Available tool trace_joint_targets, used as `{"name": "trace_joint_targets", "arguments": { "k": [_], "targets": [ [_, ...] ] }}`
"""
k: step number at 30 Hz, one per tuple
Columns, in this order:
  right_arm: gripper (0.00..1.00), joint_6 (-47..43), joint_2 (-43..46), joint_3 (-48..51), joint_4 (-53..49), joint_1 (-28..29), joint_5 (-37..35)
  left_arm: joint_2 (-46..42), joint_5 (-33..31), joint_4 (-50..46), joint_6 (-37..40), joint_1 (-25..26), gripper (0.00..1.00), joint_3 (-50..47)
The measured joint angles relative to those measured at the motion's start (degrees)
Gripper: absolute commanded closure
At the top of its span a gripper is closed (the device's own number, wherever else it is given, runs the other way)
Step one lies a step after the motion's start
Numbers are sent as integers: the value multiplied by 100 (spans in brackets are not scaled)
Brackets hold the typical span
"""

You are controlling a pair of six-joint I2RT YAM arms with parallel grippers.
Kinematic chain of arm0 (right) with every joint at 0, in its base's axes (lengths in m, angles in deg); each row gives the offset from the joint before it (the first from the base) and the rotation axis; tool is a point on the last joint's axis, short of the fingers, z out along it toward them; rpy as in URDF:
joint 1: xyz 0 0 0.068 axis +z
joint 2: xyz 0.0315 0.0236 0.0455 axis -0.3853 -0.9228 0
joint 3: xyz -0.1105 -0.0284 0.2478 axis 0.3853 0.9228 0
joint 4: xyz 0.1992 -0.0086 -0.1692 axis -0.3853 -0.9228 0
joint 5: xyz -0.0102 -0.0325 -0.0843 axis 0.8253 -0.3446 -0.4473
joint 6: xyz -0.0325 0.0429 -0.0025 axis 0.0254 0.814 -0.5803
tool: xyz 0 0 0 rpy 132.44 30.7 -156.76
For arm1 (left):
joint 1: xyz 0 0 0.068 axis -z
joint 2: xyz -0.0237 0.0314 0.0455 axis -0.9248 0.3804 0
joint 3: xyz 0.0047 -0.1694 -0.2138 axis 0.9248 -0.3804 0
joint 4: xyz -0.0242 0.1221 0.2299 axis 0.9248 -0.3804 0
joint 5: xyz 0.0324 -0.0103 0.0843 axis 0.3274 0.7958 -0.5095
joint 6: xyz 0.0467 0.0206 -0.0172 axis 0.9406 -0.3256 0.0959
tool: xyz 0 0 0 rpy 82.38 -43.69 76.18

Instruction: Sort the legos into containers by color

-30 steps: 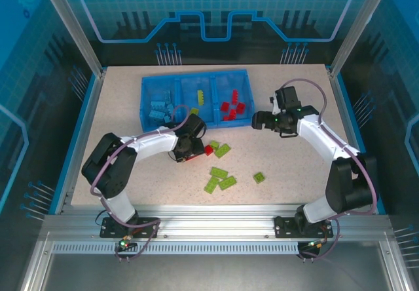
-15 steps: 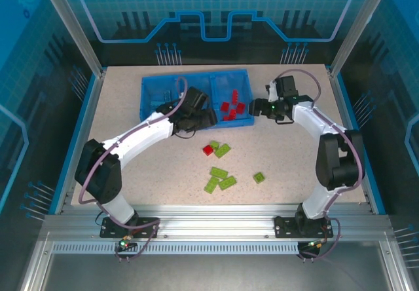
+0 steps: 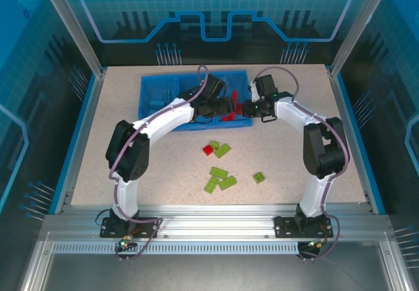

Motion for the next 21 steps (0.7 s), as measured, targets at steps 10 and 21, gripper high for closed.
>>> {"name": "trace_joint_targets", "arguments": {
  "k": [10,21],
  "targets": [
    [86,31,107,286,195,162,-415,732,87,-4,157,-66,38,1224],
    [89,52,544,839,280,267,-562,1241,186,-260,188,-98,13,1759]
  ]
}}
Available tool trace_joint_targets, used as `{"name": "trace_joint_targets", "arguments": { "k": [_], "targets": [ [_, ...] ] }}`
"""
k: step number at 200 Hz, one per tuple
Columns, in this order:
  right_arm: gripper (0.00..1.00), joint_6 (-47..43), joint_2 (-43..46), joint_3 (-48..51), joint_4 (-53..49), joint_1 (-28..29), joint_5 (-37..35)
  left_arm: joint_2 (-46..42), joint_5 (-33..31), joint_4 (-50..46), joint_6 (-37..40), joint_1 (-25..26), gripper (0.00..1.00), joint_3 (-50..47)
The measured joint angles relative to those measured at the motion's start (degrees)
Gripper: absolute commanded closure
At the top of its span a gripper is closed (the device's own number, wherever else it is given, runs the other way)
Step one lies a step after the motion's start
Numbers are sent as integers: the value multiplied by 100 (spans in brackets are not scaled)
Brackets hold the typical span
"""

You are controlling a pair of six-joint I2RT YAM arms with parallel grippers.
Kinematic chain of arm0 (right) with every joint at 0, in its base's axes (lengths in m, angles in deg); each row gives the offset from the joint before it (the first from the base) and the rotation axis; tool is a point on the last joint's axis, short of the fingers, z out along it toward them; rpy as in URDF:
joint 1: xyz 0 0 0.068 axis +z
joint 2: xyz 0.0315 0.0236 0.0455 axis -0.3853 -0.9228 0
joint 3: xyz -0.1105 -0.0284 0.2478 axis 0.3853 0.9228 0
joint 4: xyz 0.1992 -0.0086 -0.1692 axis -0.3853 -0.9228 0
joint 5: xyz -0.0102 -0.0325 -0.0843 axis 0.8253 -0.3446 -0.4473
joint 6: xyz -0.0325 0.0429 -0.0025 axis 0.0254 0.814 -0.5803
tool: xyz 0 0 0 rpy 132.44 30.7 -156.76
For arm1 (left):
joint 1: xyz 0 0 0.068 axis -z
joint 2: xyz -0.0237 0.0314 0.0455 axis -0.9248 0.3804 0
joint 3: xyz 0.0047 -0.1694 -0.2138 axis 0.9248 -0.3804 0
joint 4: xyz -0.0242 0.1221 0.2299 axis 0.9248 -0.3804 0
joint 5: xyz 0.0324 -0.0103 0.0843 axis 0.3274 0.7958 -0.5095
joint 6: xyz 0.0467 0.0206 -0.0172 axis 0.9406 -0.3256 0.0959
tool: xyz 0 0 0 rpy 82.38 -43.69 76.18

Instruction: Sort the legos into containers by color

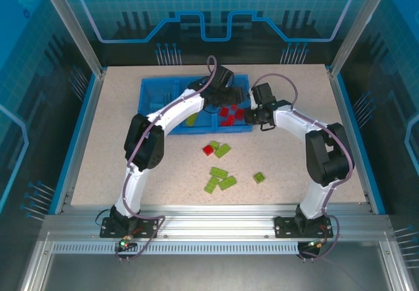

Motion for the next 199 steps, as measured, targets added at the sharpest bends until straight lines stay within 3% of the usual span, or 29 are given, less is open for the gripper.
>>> {"name": "trace_joint_targets", "arguments": {
  "k": [17,68,101,118,145,199],
  "targets": [
    [87,76,101,125,46,2,26,-66,20,7,-7,22,1,-31],
    [82,81,297,310,-72,2,72,-1261,-205,111,186,33,1,-1204],
    [83,59,304,310,-92,2,116,-2551,-415,472,627,33,1,-2903],
    [83,61,306,310,-111,2,142,-3097,-380,658,898,33,5,-3851],
    [82,63,306,310,-111,0,155,-3283,-256,743,1274,61,16,-4697],
    [80,63,306,310,-175,2,205,-3132,-216,896,2122,398,21,-5130]
  ]
}}
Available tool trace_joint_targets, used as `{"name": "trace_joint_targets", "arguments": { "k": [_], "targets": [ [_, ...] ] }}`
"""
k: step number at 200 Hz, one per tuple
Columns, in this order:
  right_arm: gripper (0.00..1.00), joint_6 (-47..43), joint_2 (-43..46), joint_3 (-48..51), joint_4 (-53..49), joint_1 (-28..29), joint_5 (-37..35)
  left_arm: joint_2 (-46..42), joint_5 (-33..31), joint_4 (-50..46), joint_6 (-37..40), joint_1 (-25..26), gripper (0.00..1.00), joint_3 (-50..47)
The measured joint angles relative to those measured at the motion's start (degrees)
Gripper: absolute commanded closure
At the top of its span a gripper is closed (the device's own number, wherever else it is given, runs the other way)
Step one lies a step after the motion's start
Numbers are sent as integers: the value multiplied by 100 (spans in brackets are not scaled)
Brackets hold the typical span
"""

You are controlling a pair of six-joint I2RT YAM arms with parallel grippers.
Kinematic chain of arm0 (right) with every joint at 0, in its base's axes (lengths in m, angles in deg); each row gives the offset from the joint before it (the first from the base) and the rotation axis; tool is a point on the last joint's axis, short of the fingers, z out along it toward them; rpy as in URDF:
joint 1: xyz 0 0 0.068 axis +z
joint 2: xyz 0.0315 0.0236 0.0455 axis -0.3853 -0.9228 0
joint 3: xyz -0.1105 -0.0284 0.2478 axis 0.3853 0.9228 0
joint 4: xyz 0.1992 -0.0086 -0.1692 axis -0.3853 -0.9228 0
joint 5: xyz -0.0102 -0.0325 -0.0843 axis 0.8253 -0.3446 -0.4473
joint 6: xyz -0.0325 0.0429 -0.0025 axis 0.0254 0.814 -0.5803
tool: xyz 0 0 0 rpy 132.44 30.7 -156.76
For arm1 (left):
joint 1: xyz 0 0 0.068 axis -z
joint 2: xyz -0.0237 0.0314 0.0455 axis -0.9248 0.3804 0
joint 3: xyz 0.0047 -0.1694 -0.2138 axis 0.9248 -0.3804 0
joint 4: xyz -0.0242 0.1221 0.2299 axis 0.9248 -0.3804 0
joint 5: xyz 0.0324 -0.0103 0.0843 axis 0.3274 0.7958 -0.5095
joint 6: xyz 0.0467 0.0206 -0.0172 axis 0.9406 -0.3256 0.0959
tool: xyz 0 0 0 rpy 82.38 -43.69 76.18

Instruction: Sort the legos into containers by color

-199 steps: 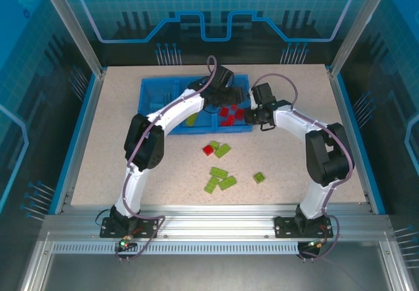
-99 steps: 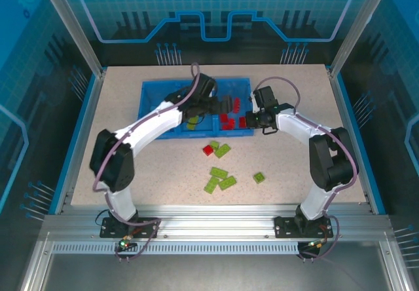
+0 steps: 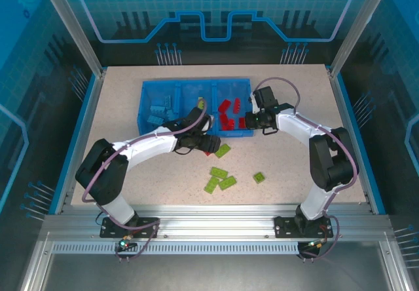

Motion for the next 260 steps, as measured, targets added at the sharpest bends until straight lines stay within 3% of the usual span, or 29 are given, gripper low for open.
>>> {"name": "trace_joint_targets", "arguments": {
  "k": [63,121,162,218,260],
  "targets": [
    [79,0,0,-2,-133,-2,83,516,0,264,695,13,26,-236],
    [79,0,0,-2,-199,-7,101,898,-22,262,896,11,39,-155],
    [79,0,0,-2,-199,-20,105,909,-20,297,916,13,40,-118],
    [79,0,0,-2,-197,-44,133,964,-44,343,1003,13,62,-111],
    [79,0,0,-2,-195,-109,208,953,-15,420,942,13,69,-114]
  ]
}}
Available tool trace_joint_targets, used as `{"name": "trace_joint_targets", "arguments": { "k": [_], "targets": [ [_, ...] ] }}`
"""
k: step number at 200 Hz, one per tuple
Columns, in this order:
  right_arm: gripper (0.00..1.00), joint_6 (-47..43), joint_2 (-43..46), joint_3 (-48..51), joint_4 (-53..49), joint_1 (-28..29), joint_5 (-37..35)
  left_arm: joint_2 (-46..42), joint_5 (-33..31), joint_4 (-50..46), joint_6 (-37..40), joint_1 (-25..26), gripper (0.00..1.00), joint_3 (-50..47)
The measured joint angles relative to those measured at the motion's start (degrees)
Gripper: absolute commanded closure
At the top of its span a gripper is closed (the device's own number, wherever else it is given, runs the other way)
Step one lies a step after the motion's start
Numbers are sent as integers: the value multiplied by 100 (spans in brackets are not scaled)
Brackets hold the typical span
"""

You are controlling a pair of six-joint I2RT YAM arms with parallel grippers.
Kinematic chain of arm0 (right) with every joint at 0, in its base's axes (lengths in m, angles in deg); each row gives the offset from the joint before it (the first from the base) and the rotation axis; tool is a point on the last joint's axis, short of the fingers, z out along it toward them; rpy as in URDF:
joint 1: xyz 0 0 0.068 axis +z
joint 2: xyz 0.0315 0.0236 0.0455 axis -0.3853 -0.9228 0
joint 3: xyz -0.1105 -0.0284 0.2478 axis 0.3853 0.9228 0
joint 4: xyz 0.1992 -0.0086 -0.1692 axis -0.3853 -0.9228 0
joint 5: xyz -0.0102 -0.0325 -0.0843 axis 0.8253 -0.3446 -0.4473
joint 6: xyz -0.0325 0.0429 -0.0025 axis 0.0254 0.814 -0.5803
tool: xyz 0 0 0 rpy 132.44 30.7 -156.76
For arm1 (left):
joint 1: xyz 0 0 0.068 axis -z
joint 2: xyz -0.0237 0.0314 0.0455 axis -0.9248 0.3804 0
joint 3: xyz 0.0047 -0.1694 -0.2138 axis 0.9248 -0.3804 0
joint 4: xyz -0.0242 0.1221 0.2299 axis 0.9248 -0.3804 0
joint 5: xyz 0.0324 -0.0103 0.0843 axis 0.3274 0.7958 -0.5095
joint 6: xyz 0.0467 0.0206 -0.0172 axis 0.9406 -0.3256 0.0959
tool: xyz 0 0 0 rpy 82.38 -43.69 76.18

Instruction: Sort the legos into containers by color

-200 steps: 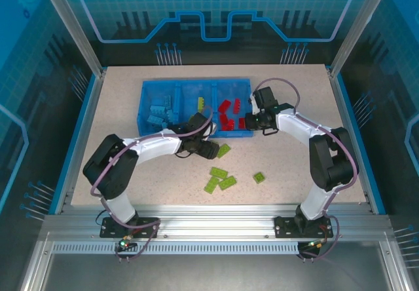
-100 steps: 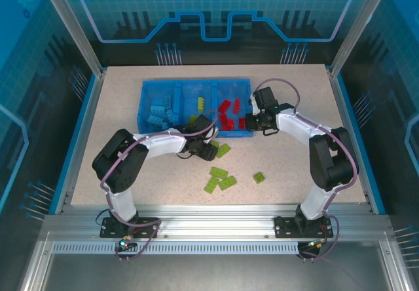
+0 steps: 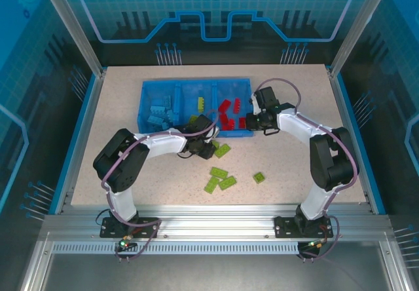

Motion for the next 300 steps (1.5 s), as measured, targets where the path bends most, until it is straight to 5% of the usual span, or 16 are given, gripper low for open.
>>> {"name": "trace_joint_targets", "arguments": {
  "k": [120,148,167,178,230,254,265,282,293,300],
  "targets": [
    [77,0,0,0,2,-66,98,-1530,57,-348,-713,136,70,321],
    [67,55,0,0,0,-68,111,-1095,83,-326,-699,133,71,1368],
    [37,173,0,0,0,-70,157,-490,122,-358,-682,133,71,2251],
    [28,184,0,0,0,-70,216,-50,127,-424,-678,133,71,2817],
    [16,286,229,81,-116,-96,323,1368,162,-883,-826,48,67,4144],
    [16,289,616,297,-188,-103,352,1624,170,-1054,-981,-94,55,4437],
    [16,297,824,409,-201,-103,363,1672,173,-1099,-1054,-142,36,4470],
    [17,328,1106,597,-299,-101,365,1694,197,-1147,-1132,-184,24,4470],
    [17,352,1257,730,-424,-87,350,1694,216,-1158,-1180,-184,3,4470],
    [17,374,1357,835,-525,-59,339,1692,236,-1156,-1235,-184,1,4470]
  ]
}}
